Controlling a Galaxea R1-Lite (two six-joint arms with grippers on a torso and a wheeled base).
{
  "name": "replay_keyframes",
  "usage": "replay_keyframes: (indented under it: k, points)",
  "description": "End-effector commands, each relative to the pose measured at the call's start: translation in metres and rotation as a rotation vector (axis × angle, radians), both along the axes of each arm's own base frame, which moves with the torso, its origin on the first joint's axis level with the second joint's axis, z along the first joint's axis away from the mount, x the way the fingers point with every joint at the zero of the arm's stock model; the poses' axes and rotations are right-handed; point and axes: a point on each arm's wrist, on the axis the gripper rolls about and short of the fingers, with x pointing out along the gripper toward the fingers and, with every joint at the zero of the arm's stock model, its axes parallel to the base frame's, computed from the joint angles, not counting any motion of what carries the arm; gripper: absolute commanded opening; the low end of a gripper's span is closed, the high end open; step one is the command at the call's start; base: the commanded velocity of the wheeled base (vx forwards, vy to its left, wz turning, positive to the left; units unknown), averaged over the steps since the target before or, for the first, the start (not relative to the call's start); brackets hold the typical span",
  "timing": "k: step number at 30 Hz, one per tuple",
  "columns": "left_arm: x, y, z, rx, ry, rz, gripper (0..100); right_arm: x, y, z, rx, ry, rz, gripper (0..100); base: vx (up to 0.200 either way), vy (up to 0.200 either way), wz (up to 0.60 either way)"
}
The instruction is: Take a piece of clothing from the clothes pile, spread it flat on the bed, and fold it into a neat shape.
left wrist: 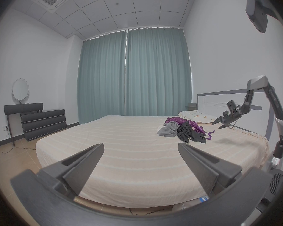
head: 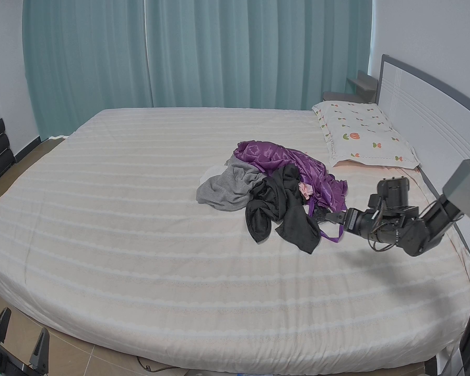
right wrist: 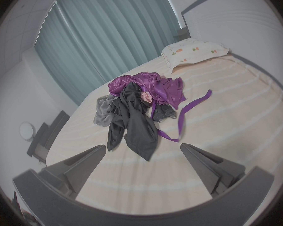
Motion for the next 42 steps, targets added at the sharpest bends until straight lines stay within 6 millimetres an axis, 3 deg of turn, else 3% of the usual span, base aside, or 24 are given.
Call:
replay_keyframes:
  k: [1,8,19,42]
  points:
    - [0.0,0.0,-0.005,0.0,0.0,0.001,100,0.039,0.042,-0.068,0.044,0.092,-0.026,100,0.0,0.0,0.0]
    - [0.0,0.0,-0.005,0.0,0.0,0.001,100,0.048,0.051,-0.091,0.051,0.138,-0.029,100,0.0,0.0,0.0]
    - [0.0,0.0,-0.005,0.0,-0.001,0.001,100,0.063,0.056,-0.091,0.15,0.175,-0.083,100,0.0,0.0,0.0]
    - [0.0,0.0,-0.005,0.0,0.0,0.001,100,0.1,0.067,-0.093,0.14,0.224,-0.091,100,0.0,0.0,0.0]
